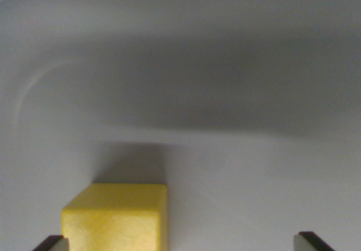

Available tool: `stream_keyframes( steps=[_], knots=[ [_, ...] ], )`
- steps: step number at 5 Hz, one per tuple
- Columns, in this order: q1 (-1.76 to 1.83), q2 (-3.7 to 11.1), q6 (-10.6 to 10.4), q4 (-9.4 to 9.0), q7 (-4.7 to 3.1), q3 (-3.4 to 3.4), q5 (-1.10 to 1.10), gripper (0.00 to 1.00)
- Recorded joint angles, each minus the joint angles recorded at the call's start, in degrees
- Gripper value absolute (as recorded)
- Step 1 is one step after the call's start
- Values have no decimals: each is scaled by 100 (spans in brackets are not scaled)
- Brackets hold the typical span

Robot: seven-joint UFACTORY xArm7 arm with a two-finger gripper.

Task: Pick yellow cube

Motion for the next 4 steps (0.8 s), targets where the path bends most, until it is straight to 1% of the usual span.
stream_keyframes(
  steps=[1, 2, 3, 4],
  knots=[
    [56, 135, -197, -58, 72, 41, -10, 0],
    [56, 135, -197, -58, 72, 41, -10, 0],
    [105, 252, -370, -108, 136, 77, -18, 0],
    [105, 252, -370, -108, 136, 77, -18, 0]
  ],
)
